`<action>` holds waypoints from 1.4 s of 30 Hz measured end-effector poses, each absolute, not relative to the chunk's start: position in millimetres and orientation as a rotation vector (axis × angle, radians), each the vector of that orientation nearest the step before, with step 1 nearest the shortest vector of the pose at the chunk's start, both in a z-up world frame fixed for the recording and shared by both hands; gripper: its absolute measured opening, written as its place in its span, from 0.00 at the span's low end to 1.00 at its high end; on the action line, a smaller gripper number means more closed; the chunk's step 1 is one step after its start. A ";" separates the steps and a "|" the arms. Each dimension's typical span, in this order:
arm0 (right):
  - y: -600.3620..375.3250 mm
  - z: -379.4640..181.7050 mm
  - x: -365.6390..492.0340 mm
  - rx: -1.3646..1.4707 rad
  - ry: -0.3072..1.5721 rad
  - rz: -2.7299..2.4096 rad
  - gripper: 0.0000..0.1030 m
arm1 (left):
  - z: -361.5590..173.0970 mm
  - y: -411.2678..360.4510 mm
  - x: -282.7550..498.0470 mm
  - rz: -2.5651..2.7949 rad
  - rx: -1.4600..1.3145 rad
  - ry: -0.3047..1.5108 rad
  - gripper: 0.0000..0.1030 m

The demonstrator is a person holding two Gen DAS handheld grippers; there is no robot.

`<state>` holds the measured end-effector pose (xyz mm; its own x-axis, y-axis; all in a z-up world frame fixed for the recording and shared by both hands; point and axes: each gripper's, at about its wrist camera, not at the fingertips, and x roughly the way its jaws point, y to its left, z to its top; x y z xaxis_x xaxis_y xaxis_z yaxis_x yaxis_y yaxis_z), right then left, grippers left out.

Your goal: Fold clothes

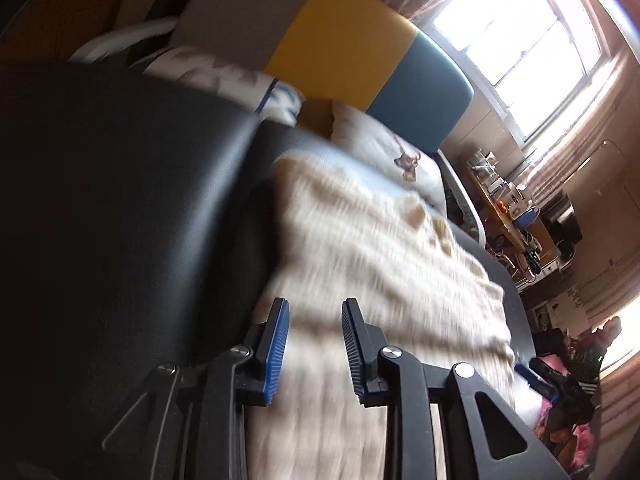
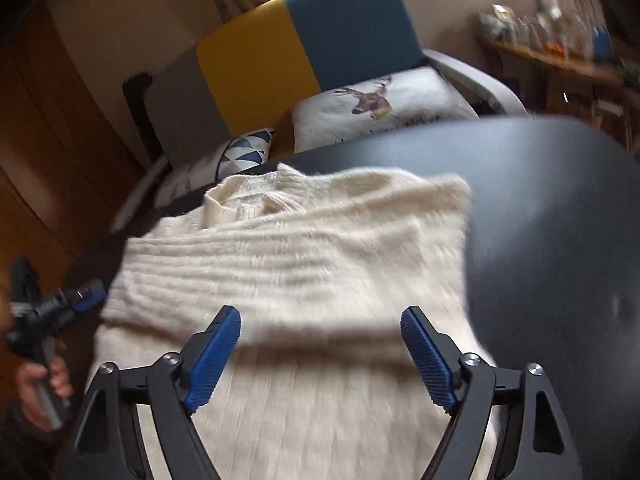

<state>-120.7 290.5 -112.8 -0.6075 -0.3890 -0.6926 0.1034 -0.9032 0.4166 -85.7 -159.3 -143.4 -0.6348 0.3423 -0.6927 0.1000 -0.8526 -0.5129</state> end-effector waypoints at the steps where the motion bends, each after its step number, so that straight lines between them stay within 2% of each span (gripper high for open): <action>1: 303.2 -116.3 -105.6 1.221 -0.570 -2.508 0.82 | -146.3 -162.5 -71.3 2.598 -1.280 -0.800 0.27; 3: 326.5 -126.9 -72.9 1.260 -0.695 -2.450 0.83 | -151.6 -167.8 -43.2 2.592 -1.307 -0.801 0.27; 10: 375.8 -153.7 27.5 1.269 -0.939 -2.346 0.91 | -160.9 -172.9 30.2 2.518 -1.333 -0.775 0.31; 18: 378.1 -170.3 62.0 1.195 -1.100 -2.031 0.95 | -172.0 -170.4 74.3 2.376 -1.314 -0.795 0.35; 23: 356.4 -176.1 63.4 1.178 -1.084 -1.947 1.00 | -178.1 -171.9 84.4 2.270 -1.272 -0.853 0.41; 30: 343.5 -172.9 67.8 1.140 -1.052 -2.003 1.00 | -176.1 -153.2 92.7 2.208 -1.263 -0.725 0.42; 34: 342.0 -174.6 73.5 1.107 -1.055 -2.034 1.00 | -175.6 -146.9 84.7 2.178 -1.280 -0.748 0.42; 36: 338.1 -172.7 77.8 1.097 -0.999 -2.061 1.00 | -176.8 -142.9 80.4 2.158 -1.300 -0.781 0.42; 39: 326.4 -168.4 83.8 1.092 -0.873 -2.111 1.00 | -173.1 -130.2 75.0 2.185 -1.330 -0.729 0.39; 41: 325.9 -166.1 84.8 1.138 -0.837 -2.133 0.94 | -172.8 -122.7 72.5 2.228 -1.365 -0.676 0.28; 42: 326.4 -166.4 84.7 1.174 -0.837 -2.153 0.83 | -173.0 -120.6 69.9 2.239 -1.384 -0.662 0.27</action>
